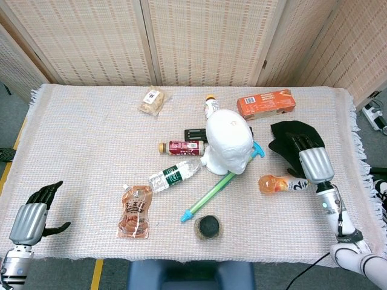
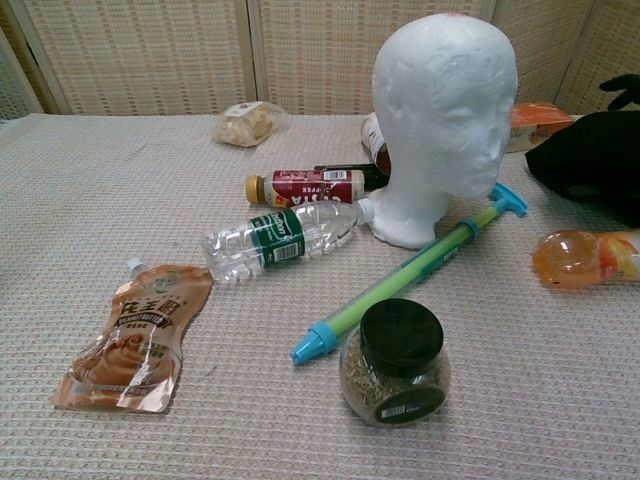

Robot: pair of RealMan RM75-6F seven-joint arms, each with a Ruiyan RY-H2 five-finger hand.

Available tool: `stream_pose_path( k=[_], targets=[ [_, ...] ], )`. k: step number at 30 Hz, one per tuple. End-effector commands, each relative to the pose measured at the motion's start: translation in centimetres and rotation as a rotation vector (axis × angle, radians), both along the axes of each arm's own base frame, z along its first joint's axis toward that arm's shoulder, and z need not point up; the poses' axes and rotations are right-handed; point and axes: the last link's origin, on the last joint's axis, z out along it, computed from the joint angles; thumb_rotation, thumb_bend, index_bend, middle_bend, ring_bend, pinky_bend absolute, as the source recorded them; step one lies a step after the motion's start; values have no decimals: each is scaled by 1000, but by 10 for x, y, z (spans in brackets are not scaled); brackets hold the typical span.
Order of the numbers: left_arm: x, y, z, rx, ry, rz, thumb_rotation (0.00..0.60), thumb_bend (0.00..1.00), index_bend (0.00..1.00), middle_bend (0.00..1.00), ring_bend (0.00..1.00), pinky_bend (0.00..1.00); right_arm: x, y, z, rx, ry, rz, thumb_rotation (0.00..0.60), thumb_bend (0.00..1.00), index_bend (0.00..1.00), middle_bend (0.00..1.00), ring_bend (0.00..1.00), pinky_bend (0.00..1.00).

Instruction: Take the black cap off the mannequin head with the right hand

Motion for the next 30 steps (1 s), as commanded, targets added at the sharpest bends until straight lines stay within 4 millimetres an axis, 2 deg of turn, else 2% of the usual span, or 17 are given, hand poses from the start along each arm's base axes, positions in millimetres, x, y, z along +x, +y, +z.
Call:
stream_pose_path(
  k=[1, 5, 8, 9, 12, 15, 20, 24, 30],
  targets=[
    [0, 0, 1, 2, 2, -4, 600, 125, 99, 178, 149, 227, 3, 45, 27, 29, 6, -47, 493, 0, 0, 32, 20, 274],
    [1, 1, 2, 6, 5, -7, 600, 126, 99, 177, 149, 226, 8, 73, 45, 21, 17, -72, 495, 0, 0, 41, 35, 274],
    [0, 0, 3, 8, 11, -8, 600, 126, 100, 177, 149, 227, 10, 95, 56, -12, 20, -81, 525, 4, 20, 116, 120, 325],
    [0, 0, 3, 9, 14, -7, 600, 126, 102, 177, 149, 227, 9, 102, 58, -20, 27, -90, 531, 26, 71, 163, 166, 368],
    [-1, 0, 3, 14, 26, -5, 600, 126, 109, 177, 149, 228, 6, 126, 62, -34, 16, -133, 545, 102, 188, 243, 224, 417],
    [-2, 0, 2, 24, 34, -2, 600, 126, 112, 177, 149, 228, 5, 149, 66, -53, 0, -162, 552, 127, 225, 261, 237, 426],
    [-1, 0, 0, 35, 36, -6, 600, 127, 113, 177, 149, 227, 7, 181, 68, -61, -32, -186, 556, 125, 193, 261, 210, 426],
    [1, 1, 0, 52, 33, -15, 600, 126, 113, 177, 149, 227, 10, 192, 67, -58, -58, -190, 553, 125, 147, 256, 180, 417],
    [1, 1, -1, 64, 31, -21, 600, 126, 113, 177, 149, 225, 17, 191, 65, -51, -86, -165, 554, 126, 131, 245, 165, 404]
  ],
)
